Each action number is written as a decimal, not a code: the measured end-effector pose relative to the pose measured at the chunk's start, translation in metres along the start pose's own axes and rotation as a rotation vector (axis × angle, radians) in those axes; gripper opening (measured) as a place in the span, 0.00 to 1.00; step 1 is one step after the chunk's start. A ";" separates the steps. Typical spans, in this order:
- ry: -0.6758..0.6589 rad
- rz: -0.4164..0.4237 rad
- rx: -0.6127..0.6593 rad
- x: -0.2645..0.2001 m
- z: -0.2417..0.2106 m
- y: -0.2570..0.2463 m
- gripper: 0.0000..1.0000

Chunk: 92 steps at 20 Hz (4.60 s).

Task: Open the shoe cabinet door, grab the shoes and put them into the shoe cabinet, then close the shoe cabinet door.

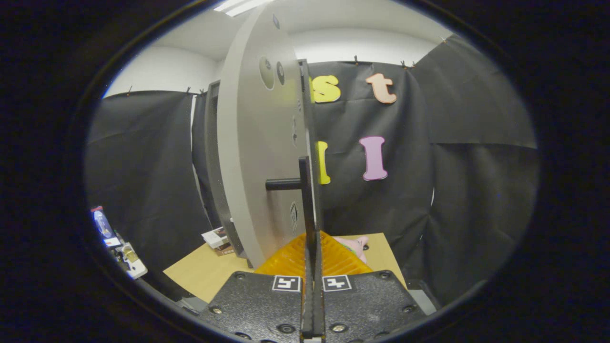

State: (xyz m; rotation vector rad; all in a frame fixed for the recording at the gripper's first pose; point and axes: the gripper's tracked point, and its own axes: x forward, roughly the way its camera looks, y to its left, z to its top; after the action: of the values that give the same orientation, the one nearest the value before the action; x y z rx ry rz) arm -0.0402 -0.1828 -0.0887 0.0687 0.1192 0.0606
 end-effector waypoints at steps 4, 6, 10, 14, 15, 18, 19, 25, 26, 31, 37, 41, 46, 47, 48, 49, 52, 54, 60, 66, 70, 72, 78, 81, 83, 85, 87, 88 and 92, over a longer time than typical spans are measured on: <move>-0.003 0.032 -0.032 0.002 0.001 0.004 0.04; -0.008 0.009 -0.048 -0.010 -0.004 0.002 0.04; -0.012 -0.041 -0.066 -0.040 -0.027 -0.016 0.24; -0.001 -0.110 -0.053 -0.080 -0.066 -0.020 0.72; 0.001 -0.129 -0.057 -0.088 -0.077 -0.018 0.76; 0.016 -0.137 -0.075 -0.104 -0.113 0.017 0.85; 0.029 -0.135 -0.082 -0.104 -0.128 0.031 0.88; 0.156 -0.062 -0.062 -0.067 -0.237 0.135 1.00; 0.180 -0.043 -0.065 -0.057 -0.258 0.149 1.00; 0.328 0.048 -0.057 -0.001 -0.336 0.205 1.00; 0.426 0.047 -0.027 0.081 -0.401 0.229 1.00; 0.473 0.009 0.006 0.126 -0.426 0.222 1.00; 0.518 0.004 0.019 0.174 -0.449 0.227 0.99; 0.520 -0.004 0.011 0.181 -0.453 0.226 1.00; 0.524 -0.004 0.005 0.186 -0.455 0.227 1.00; 0.526 -0.002 0.000 0.191 -0.459 0.227 0.99; 0.527 0.023 0.015 0.204 -0.462 0.229 0.99; 0.539 0.040 0.025 0.208 -0.466 0.232 0.94; 0.519 0.022 0.006 0.212 -0.460 0.215 0.18; 0.446 0.049 -0.066 0.212 -0.404 0.205 0.10; 0.359 0.045 -0.084 0.213 -0.323 0.197 0.10; 0.316 0.047 -0.076 0.218 -0.274 0.192 0.10; 0.203 0.018 -0.124 0.243 -0.142 0.181 0.10; 0.158 0.008 -0.135 0.272 -0.091 0.181 0.10; 0.131 0.006 -0.153 0.299 -0.062 0.185 0.10; 0.123 0.010 -0.171 0.326 -0.042 0.189 0.10; 0.122 0.013 -0.176 0.351 -0.025 0.194 0.10; 0.125 0.012 -0.192 0.365 -0.020 0.195 0.10; 0.159 -0.002 -0.216 0.415 -0.011 0.195 0.10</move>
State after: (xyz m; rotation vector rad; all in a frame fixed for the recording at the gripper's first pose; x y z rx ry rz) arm 0.3584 0.0383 -0.1344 -0.1526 0.2711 0.0767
